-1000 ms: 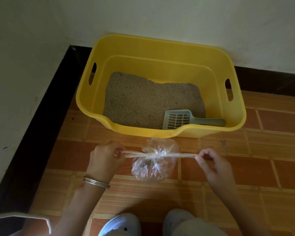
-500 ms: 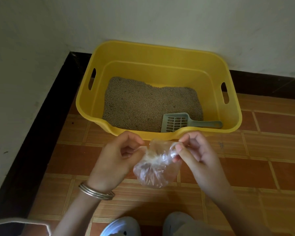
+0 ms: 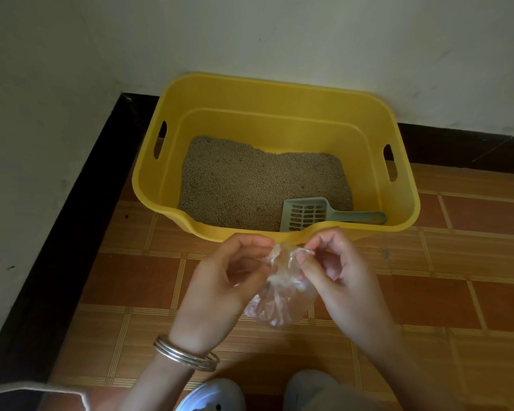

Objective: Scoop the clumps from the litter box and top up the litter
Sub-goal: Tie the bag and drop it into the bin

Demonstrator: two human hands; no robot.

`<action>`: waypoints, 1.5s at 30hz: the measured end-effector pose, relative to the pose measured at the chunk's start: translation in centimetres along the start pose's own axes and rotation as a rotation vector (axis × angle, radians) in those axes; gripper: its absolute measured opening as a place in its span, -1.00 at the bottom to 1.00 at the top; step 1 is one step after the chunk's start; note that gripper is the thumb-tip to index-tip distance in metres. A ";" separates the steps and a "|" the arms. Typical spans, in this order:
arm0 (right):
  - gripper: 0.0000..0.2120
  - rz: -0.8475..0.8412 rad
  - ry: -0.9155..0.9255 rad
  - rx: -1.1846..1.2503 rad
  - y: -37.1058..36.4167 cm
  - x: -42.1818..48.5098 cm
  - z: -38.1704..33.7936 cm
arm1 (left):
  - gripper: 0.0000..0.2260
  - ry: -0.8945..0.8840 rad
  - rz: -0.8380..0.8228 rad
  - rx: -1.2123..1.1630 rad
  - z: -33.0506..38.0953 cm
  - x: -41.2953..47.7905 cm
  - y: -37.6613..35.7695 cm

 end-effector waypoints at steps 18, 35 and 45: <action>-0.73 -0.009 -0.029 -0.112 -0.5 0.1 -0.3 | -0.56 -0.213 0.006 0.464 1.4 -0.8 -1.1; -0.84 -0.251 -0.112 0.005 2.2 0.7 -2.5 | -0.64 -0.438 0.113 1.270 1.6 1.7 2.3; -0.89 -0.036 0.657 -0.917 4.3 3.2 -10.0 | -0.61 -0.492 0.013 1.487 6.8 3.7 3.6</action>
Point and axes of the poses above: each hand's wrist, its own x-axis towards the middle knuckle, its own y-axis out of the back of the hand, z = x × y, the point moved 4 cm from there along x, towards the middle knuckle, and after that the axes turned 1 degree about -y, right-handed, at the moved point
